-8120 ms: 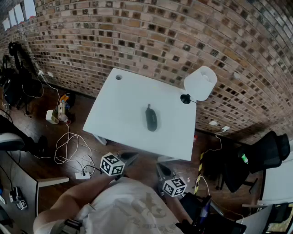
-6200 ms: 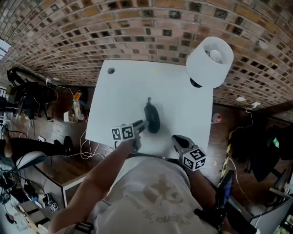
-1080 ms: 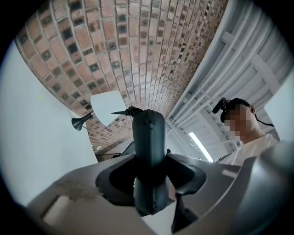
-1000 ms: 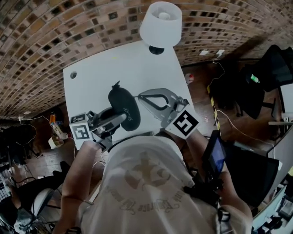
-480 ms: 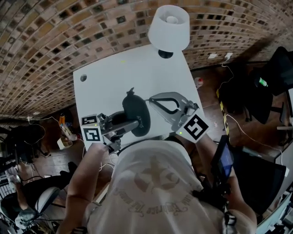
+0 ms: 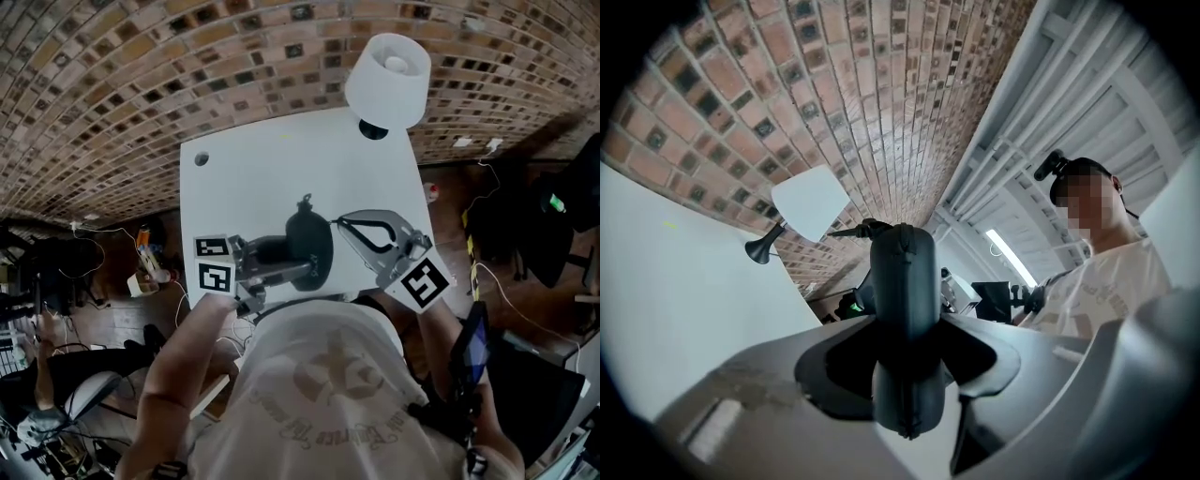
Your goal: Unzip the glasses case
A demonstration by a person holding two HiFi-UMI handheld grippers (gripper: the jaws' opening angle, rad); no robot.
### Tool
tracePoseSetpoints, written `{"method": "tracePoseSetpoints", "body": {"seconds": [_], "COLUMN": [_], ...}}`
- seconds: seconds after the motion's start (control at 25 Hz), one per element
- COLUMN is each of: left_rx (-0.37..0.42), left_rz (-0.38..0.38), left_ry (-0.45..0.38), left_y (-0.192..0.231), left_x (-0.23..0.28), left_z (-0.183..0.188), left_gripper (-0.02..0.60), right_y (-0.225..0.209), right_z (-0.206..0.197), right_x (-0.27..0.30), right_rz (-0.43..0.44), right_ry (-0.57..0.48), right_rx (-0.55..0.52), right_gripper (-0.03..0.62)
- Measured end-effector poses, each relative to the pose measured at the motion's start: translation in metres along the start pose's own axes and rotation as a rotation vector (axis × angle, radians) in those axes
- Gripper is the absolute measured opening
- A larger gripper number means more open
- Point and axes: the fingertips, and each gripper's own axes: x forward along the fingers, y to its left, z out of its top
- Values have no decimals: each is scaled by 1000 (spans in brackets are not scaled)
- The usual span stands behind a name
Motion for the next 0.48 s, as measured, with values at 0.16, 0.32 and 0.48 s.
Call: {"method": "tracePoseSetpoints", "body": {"seconds": [0.16,0.32,0.48], "left_rx": [70,102,80], "left_rz": [35,36,34], "left_ry": [135,193,105], "left_y": [2,1,3], "left_x": [2,2,-9], "left_z": [-20,-36,-13], "left_gripper": [209,212,213], "right_y": [-19,-34,-18], "right_z": [31,35,41], "right_x": [-4,-13,-9], "right_rz": [-83,-76,-6], "right_ry": [-223,-243,-279], "right_rx": [119,115,74], "right_gripper": [5,5,6]}}
